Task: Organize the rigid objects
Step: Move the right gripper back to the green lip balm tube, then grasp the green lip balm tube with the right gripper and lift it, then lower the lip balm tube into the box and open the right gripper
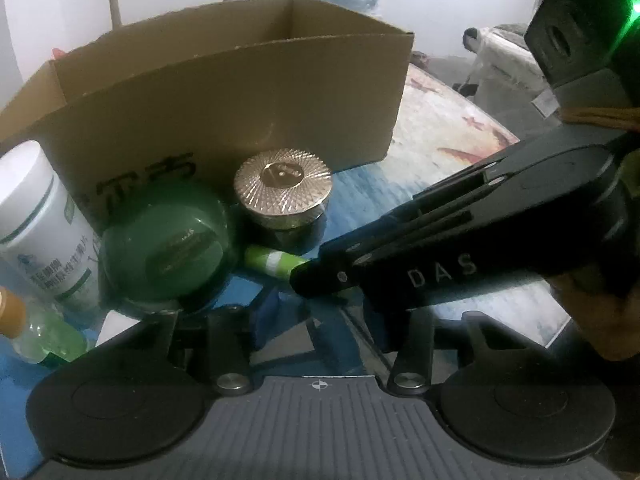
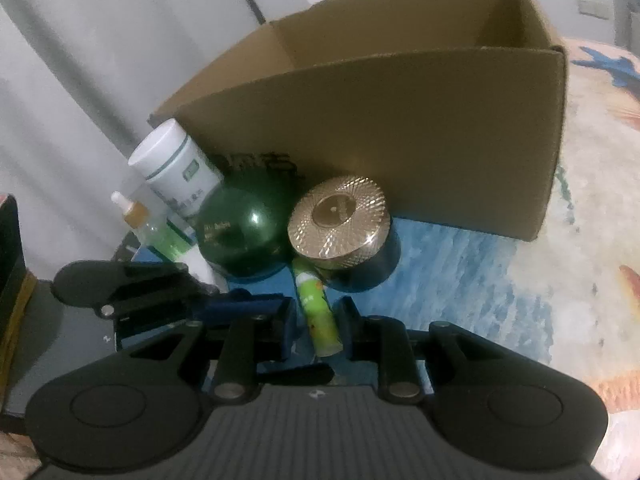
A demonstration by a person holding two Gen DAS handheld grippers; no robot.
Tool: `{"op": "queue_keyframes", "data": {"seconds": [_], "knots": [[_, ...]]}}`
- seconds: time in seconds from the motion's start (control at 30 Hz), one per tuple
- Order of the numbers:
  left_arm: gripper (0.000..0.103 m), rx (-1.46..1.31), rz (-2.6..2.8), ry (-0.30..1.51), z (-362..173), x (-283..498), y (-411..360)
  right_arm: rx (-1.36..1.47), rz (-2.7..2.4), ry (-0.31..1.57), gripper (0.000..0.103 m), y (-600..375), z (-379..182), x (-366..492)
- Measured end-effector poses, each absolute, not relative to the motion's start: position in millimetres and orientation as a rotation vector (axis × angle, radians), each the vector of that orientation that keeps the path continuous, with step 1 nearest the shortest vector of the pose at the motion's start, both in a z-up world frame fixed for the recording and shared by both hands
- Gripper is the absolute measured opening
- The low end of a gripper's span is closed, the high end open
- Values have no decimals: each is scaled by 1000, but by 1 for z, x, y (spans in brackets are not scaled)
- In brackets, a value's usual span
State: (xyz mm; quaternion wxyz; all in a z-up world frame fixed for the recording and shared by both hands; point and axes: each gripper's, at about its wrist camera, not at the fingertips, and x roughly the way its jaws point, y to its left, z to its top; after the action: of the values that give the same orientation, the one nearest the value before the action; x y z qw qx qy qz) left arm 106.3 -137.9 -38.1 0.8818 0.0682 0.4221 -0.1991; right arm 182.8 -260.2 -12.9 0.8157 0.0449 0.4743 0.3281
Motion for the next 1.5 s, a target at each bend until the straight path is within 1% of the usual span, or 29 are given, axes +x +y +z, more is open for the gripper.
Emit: {"op": "queue_keyframes", "data": {"seconds": [0.23, 0.33, 0.43, 0.67, 0.9, 1.13, 1.3, 1.4, 1.5], "knots": [[46, 157, -421, 864, -38, 103, -136, 30, 741, 1032, 22, -250, -8, 177], [41, 177, -407, 832, -39, 100, -136, 15, 745, 1024, 22, -248, -7, 176], [38, 175, -402, 827, -36, 99, -133, 26, 747, 1023, 22, -248, -6, 174], [36, 209, -400, 785, -29, 82, -133, 61, 752, 1031, 23, -243, -4, 166], [36, 226, -393, 696, -5, 55, -130, 47, 754, 963, 23, -244, 26, 142], [36, 268, -389, 556, 38, 37, -125, 31, 758, 843, 23, -244, 77, 126], [36, 251, -395, 503, 73, 65, -106, 26, 766, 747, 23, -231, 116, 148], [36, 284, -374, 500, 86, 93, -99, 31, 787, 753, 23, -215, 128, 184], [35, 322, -344, 540, 88, 134, -93, 57, 799, 809, 23, -197, 129, 233]]}}
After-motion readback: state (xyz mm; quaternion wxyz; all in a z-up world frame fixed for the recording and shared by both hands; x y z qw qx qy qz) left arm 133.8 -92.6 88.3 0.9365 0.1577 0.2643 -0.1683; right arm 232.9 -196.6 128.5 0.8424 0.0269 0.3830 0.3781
